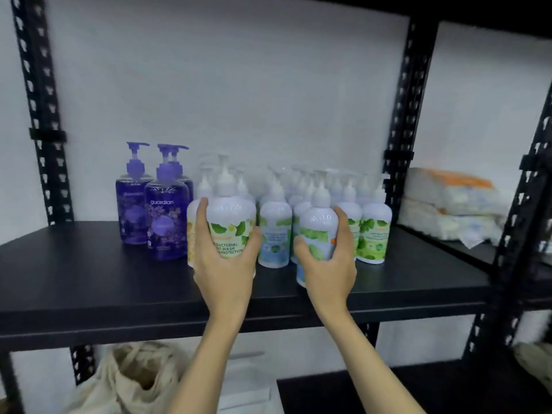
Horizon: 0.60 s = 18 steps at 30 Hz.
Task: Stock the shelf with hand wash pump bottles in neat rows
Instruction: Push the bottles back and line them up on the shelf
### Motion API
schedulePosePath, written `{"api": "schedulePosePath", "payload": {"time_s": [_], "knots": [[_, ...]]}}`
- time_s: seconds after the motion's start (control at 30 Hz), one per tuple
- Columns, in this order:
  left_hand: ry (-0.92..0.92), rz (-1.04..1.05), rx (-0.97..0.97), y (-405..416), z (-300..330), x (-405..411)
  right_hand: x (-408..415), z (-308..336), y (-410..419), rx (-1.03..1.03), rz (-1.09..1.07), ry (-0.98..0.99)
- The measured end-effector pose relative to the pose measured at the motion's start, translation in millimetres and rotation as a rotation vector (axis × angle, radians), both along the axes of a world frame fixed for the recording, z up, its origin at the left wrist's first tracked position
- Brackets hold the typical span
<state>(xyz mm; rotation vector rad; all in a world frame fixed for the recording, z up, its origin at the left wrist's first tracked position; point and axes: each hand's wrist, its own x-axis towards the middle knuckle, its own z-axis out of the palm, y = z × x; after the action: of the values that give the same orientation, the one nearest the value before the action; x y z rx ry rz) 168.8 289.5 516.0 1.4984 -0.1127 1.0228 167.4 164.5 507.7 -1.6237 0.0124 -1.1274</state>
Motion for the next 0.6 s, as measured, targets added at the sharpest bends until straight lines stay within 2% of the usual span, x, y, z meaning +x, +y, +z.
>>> {"api": "schedulePosePath", "payload": {"time_s": [0.2,0.3,0.6], "knots": [[0.077,-0.068,0.083,-23.3,-2.7,6.9,4.5,-2.0,-20.2,-0.116,-0.075,0.091],[0.097,-0.066,0.054,-21.5,-4.9,9.4,5.6,-4.0,-20.7,-0.157,-0.052,0.101],[0.108,-0.032,0.072,-18.2,-9.2,7.8,-9.2,-1.5,-50.7,-0.118,0.498,0.155]]}}
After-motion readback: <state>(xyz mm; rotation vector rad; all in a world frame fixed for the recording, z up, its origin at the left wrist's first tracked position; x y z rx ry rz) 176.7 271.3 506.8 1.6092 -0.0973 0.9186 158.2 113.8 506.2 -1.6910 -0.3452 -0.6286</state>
